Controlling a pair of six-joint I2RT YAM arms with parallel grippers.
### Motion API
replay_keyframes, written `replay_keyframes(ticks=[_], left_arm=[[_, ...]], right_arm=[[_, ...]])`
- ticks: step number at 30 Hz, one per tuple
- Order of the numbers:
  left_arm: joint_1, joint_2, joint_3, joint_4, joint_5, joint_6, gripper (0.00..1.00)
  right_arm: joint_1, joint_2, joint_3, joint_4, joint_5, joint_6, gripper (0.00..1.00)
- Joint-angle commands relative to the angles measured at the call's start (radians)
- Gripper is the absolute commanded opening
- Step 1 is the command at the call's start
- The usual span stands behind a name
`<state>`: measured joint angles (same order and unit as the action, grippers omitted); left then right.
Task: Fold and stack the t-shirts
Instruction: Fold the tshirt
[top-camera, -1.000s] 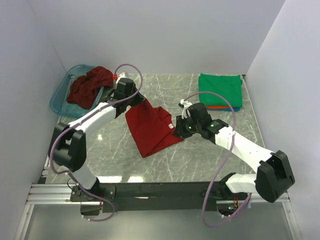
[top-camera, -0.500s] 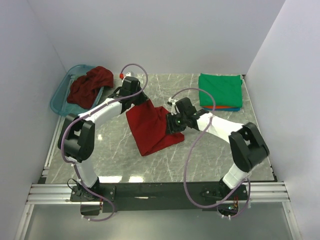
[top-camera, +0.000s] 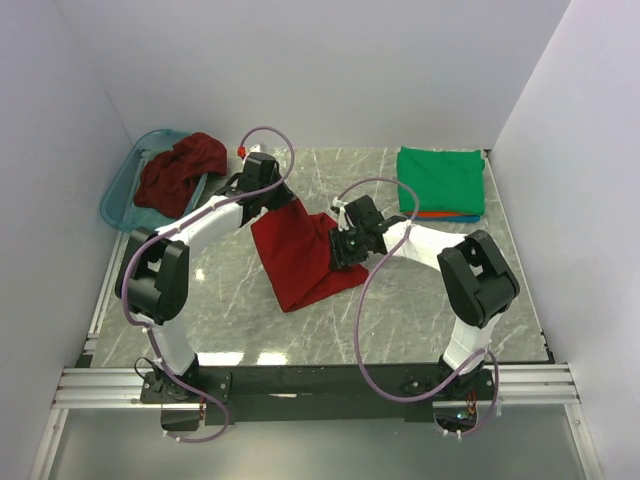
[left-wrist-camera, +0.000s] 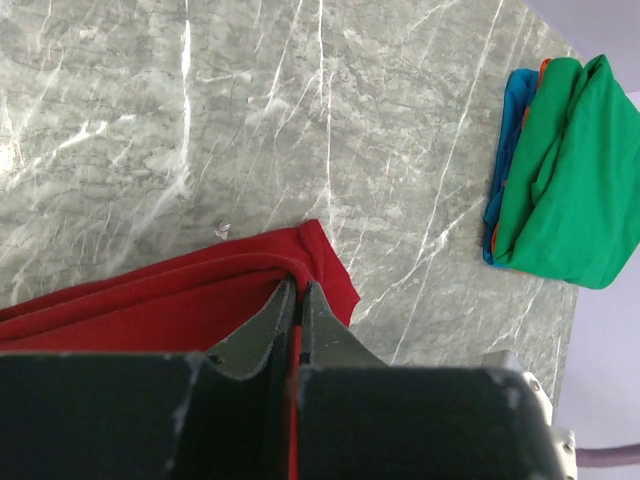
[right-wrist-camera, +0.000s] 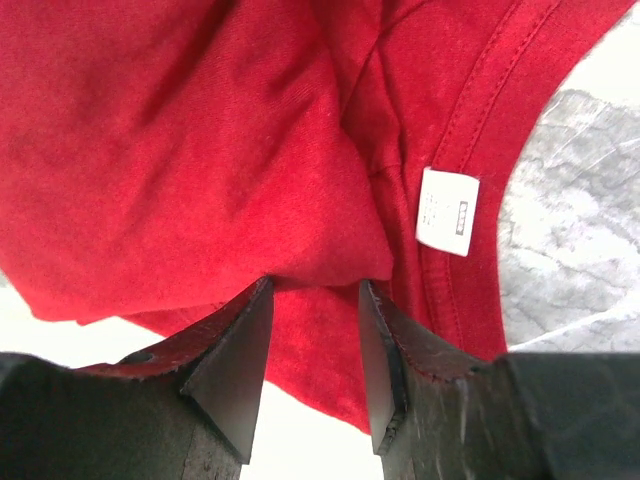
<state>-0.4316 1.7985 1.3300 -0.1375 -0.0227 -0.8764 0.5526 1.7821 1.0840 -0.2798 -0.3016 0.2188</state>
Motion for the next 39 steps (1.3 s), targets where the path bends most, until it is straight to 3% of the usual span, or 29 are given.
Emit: replay_keyframes(ticks=[1, 8, 12, 18, 33, 39], left_arm=[[0.002, 0.004, 0.038, 0.032, 0.013, 0.017, 0.00], [0.004, 0.012, 0.044, 0.029, 0.013, 0.019, 0.00], [0.004, 0.009, 0.046, 0.027, 0.013, 0.017, 0.00], [0.004, -0.007, 0.025, 0.052, 0.013, 0.004, 0.00], [0.004, -0.131, -0.043, 0.061, -0.046, -0.006, 0.00], [-0.002, -0.107, 0.014, 0.041, -0.022, 0.013, 0.00]], right_arm=[[-0.006, 0.025, 0.050, 0.030, 0.021, -0.001, 0.47], [-0.008, 0.053, 0.071, 0.039, 0.007, 0.011, 0.47], [-0.003, 0.027, 0.065, 0.042, 0.048, 0.030, 0.23], [0.001, -0.058, 0.030, 0.050, 0.091, 0.031, 0.11], [0.066, -0.352, -0.073, 0.001, 0.142, 0.166, 0.04], [0.064, -0.469, -0.124, -0.056, 0.167, 0.194, 0.04]])
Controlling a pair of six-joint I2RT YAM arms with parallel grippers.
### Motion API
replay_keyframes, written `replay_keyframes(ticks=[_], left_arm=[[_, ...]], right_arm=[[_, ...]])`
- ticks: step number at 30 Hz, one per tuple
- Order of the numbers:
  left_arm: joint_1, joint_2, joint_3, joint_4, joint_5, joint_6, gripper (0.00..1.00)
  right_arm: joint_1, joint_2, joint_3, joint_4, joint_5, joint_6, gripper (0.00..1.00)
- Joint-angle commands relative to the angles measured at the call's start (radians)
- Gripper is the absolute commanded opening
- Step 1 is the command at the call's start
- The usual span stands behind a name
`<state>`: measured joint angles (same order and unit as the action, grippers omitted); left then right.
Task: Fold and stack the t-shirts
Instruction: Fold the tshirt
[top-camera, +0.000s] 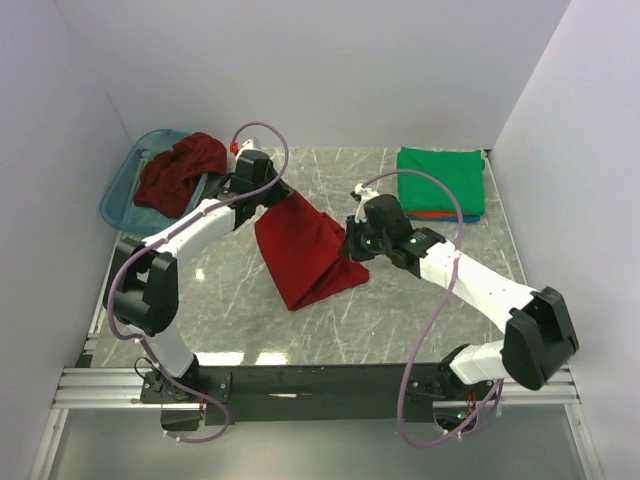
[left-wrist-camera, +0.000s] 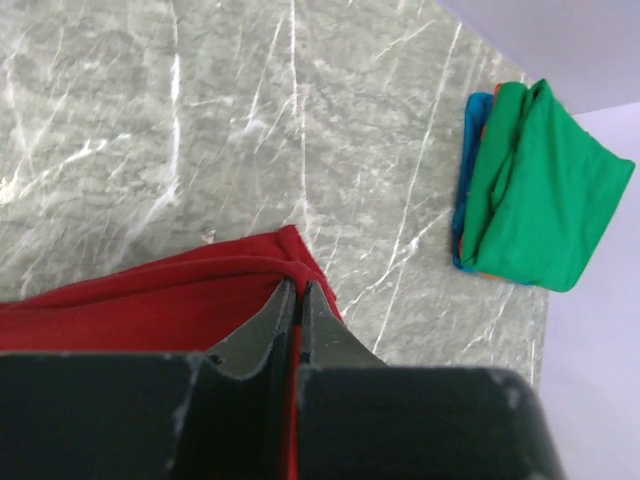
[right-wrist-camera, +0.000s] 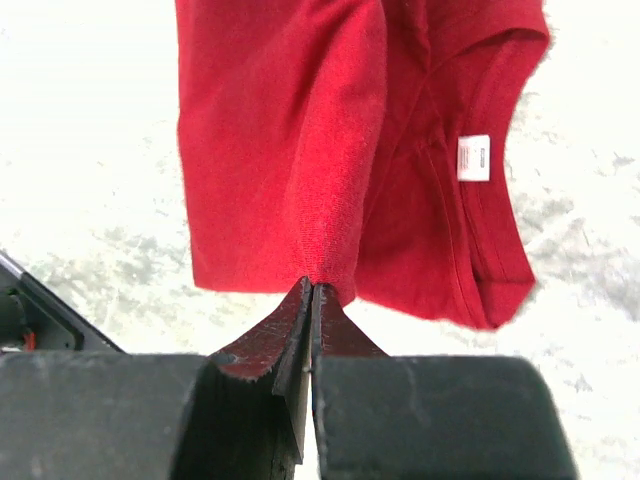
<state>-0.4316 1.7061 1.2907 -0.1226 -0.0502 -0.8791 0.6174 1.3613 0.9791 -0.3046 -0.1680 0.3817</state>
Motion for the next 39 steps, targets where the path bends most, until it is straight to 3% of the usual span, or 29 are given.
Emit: replay_keyframes(ticks=[1, 18, 25, 28, 31, 32, 33, 34, 36, 37, 39], left_arm=[[-0.009, -0.002, 0.080, 0.023, 0.010, 0.019, 0.00], [-0.091, 0.424, 0.406, 0.077, 0.125, 0.114, 0.00], [-0.122, 0.555, 0.515, 0.080, 0.183, 0.199, 0.06], [-0.122, 0.598, 0.541, 0.063, 0.211, 0.207, 0.11], [-0.125, 0.593, 0.530, 0.070, 0.223, 0.210, 0.36], [-0.127, 0.578, 0.529, 0.069, 0.224, 0.213, 0.70], [-0.127, 0.567, 0.529, 0.057, 0.224, 0.221, 0.97], [-0.128, 0.557, 0.533, 0.049, 0.224, 0.227, 0.99], [-0.128, 0.512, 0.542, 0.020, 0.227, 0.241, 0.99], [-0.128, 0.495, 0.545, 0.009, 0.220, 0.247, 0.99], [-0.128, 0.434, 0.539, -0.006, 0.211, 0.264, 1.00]], right_arm=[[-0.001, -0.059, -0.020, -0.040, 0.038, 0.029, 0.04], [-0.077, -0.045, -0.163, -0.022, 0.076, 0.167, 0.05], [-0.116, 0.034, -0.237, 0.042, 0.081, 0.235, 0.07], [-0.136, 0.074, -0.231, 0.038, 0.100, 0.240, 0.13], [-0.137, 0.082, -0.206, 0.015, 0.116, 0.232, 0.30], [-0.137, 0.078, -0.194, 0.009, 0.116, 0.230, 0.35], [-0.139, 0.073, -0.188, -0.004, 0.116, 0.227, 0.41], [-0.136, 0.053, -0.183, -0.010, 0.116, 0.226, 0.45], [-0.136, 0.006, -0.172, -0.030, 0.120, 0.224, 0.74], [-0.136, -0.013, -0.171, -0.033, 0.122, 0.223, 0.82], [-0.136, -0.075, -0.177, -0.039, 0.114, 0.220, 0.86]])
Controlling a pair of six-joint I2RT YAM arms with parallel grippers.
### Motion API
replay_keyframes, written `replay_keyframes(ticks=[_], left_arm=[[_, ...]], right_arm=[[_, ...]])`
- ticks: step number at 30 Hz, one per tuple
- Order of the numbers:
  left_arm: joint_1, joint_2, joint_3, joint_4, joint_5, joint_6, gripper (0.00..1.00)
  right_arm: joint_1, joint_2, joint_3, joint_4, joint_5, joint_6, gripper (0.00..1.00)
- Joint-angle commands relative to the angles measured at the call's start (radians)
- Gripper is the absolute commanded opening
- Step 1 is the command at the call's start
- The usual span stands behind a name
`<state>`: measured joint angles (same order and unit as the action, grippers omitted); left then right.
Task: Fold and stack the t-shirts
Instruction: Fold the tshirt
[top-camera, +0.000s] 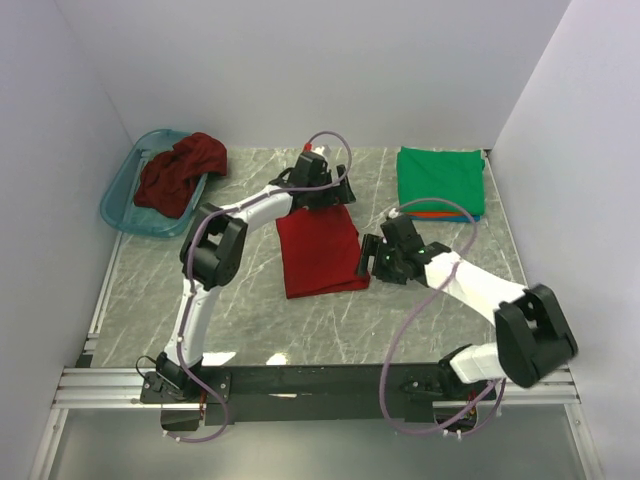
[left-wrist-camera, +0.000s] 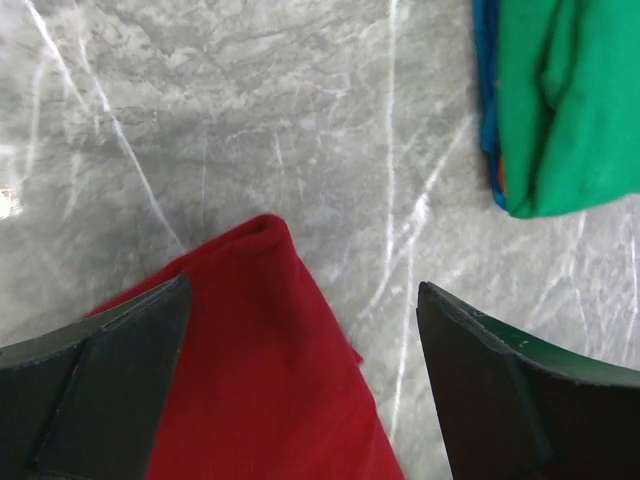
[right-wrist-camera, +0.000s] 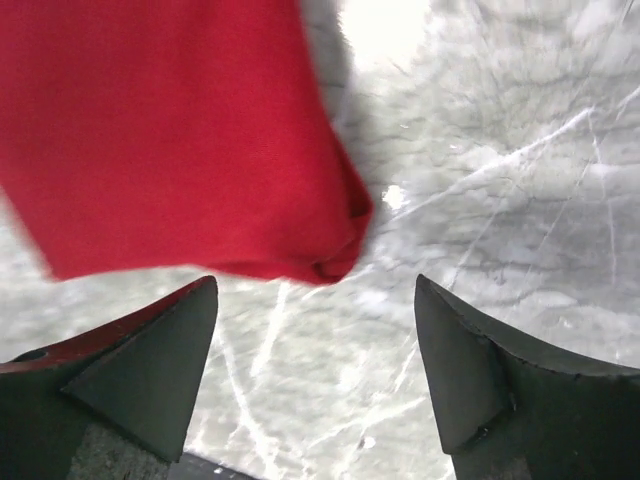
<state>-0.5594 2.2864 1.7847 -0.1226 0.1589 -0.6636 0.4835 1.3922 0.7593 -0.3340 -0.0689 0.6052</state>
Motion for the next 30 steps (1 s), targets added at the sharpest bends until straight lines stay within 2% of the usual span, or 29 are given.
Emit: replay_keyframes(ticks=[1, 5, 8, 11, 16, 20, 24, 30], left_arm=[[-0.002, -0.169, 0.036, -0.017, -0.005, 0.051, 0.99], [0.004, -0.284, -0.031, -0.020, -0.010, 0.065, 1.00], [0.018, -0.317, -0.113, 0.012, 0.028, 0.065, 0.99], [0.041, -0.306, -0.152, 0.006, 0.054, 0.052, 0.99], [0.081, -0.298, -0.263, 0.061, 0.054, 0.003, 1.00], [0.115, -0.274, -0.335, 0.098, 0.070, -0.047, 0.99], [0.133, -0.252, -0.386, 0.117, 0.076, -0.059, 0.99], [0.135, -0.223, -0.444, 0.155, 0.108, -0.065, 0.99]], right_arm=[[-0.002, -0.128, 0.041, -0.008, -0.005, -0.005, 0.86], [0.009, -0.197, 0.008, 0.039, -0.104, -0.010, 0.89], [0.029, -0.213, -0.017, 0.108, -0.195, 0.004, 0.90], [0.084, -0.170, 0.009, 0.162, -0.210, 0.036, 0.90], [0.179, 0.014, 0.130, 0.159, -0.167, 0.047, 0.90], [0.179, 0.154, 0.216, 0.127, -0.173, 0.056, 0.90], [0.172, 0.270, 0.239, 0.102, -0.166, 0.048, 0.90], [0.124, 0.347, 0.198, 0.127, -0.177, 0.044, 0.90]])
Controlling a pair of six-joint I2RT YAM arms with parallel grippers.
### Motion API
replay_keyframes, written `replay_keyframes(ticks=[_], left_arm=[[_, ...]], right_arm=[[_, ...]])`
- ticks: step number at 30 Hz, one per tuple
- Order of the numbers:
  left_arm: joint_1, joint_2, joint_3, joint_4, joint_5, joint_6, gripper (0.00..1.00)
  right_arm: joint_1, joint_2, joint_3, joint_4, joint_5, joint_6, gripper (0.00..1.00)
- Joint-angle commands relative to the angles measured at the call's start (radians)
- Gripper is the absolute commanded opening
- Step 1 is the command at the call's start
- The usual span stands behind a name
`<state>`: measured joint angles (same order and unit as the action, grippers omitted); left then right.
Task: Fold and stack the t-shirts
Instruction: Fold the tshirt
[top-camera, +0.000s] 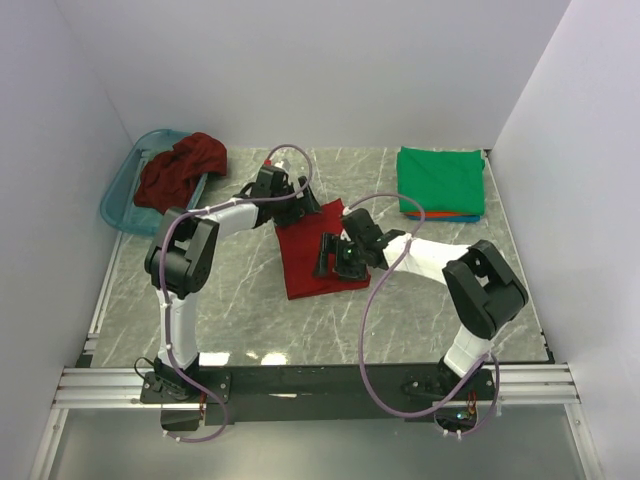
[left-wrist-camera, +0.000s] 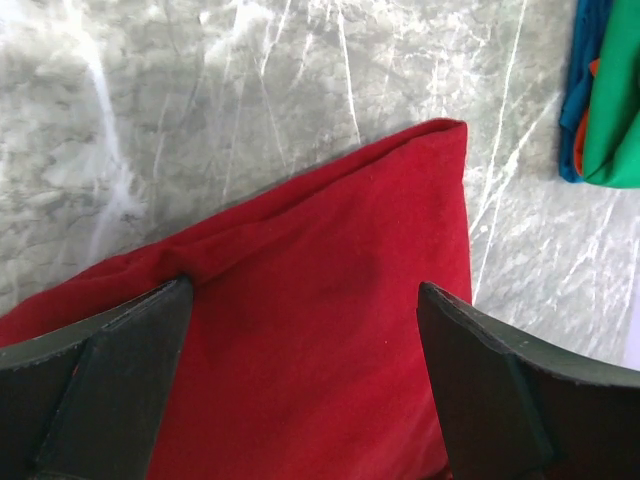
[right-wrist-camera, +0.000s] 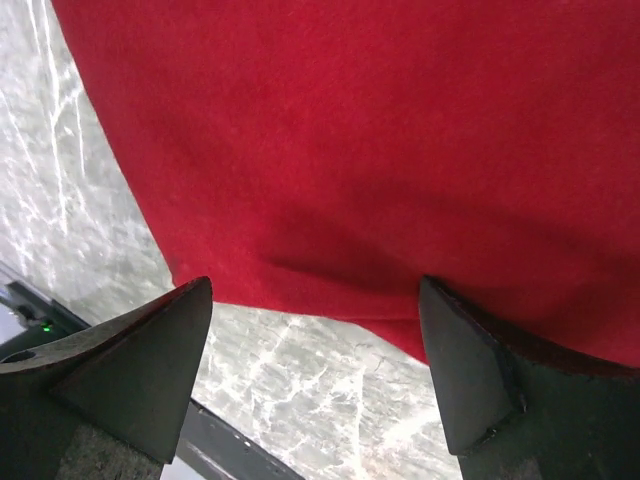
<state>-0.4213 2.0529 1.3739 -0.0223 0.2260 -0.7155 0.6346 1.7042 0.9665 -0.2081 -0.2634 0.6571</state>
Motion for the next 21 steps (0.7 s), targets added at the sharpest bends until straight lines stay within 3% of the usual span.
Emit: replay_keyframes(ticks=[1, 10, 14, 18, 21], left_arm=[[-0.004, 0.009, -0.044, 0.056, 0.047, -0.021, 1.00], [-0.014, -0.210, -0.424, 0.186, 0.059, -0.152, 1.00], [-0.091, -0.359, -0.636, 0.258, -0.011, -0.249, 0.99], [-0.227, -0.451, -0.659, 0.217, -0.137, -0.288, 0.99], [-0.234, -0.485, -0.641, 0.187, -0.174, -0.291, 0.99]], right_arm=[[-0.036, 0.038, -0.011, -0.002, 0.021, -0.016, 0.90], [-0.134, 0.083, 0.086, -0.145, 0.104, -0.204, 0.90], [-0.167, 0.080, 0.162, -0.206, 0.141, -0.287, 0.91], [-0.173, 0.012, 0.216, -0.293, 0.196, -0.352, 0.93], [-0.170, -0.081, 0.219, -0.333, 0.193, -0.398, 0.94]])
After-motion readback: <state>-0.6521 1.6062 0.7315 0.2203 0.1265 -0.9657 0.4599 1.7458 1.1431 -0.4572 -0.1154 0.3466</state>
